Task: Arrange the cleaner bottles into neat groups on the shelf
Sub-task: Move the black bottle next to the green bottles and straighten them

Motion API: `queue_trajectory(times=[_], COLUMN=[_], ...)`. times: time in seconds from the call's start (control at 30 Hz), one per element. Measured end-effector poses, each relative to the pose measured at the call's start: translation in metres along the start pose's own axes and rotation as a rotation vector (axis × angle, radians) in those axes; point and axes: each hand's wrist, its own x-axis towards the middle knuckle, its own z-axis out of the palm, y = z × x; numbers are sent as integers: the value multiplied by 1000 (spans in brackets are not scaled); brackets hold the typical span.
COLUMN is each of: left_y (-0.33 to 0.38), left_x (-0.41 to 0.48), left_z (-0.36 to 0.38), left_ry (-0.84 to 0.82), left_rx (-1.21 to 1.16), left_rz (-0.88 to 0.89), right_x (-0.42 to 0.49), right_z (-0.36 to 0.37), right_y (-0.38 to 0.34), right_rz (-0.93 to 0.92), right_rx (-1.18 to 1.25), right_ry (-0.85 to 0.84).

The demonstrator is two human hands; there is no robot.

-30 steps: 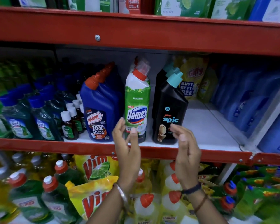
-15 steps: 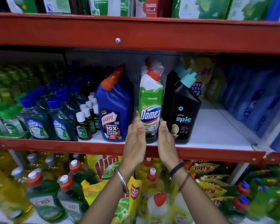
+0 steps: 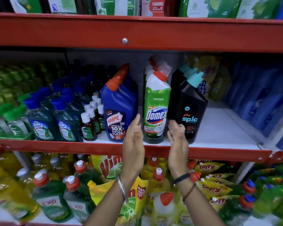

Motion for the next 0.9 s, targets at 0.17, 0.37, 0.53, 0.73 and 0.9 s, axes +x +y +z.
queue_trajectory(times=[0.17, 0.37, 0.53, 0.73, 0.9], left_y=[3, -5, -8, -6, -8], left_x=[-4, 22, 31, 32, 31], left_z=[-37, -68, -82, -87, -89], left_ry=[319, 243, 115, 66, 47], left_rx=[-44, 325, 455, 431, 440], left_rz=[72, 26, -40, -44, -39], right_x=[-22, -9, -1, -4, -5], right_z=[32, 81, 91, 90, 90], right_y=[-5, 11, 14, 16, 18], right_rz=[-83, 90, 155, 127, 118], right_rx=[12, -187, -116, -136, -161], right_ry=[-147, -270, -218, -176, -174])
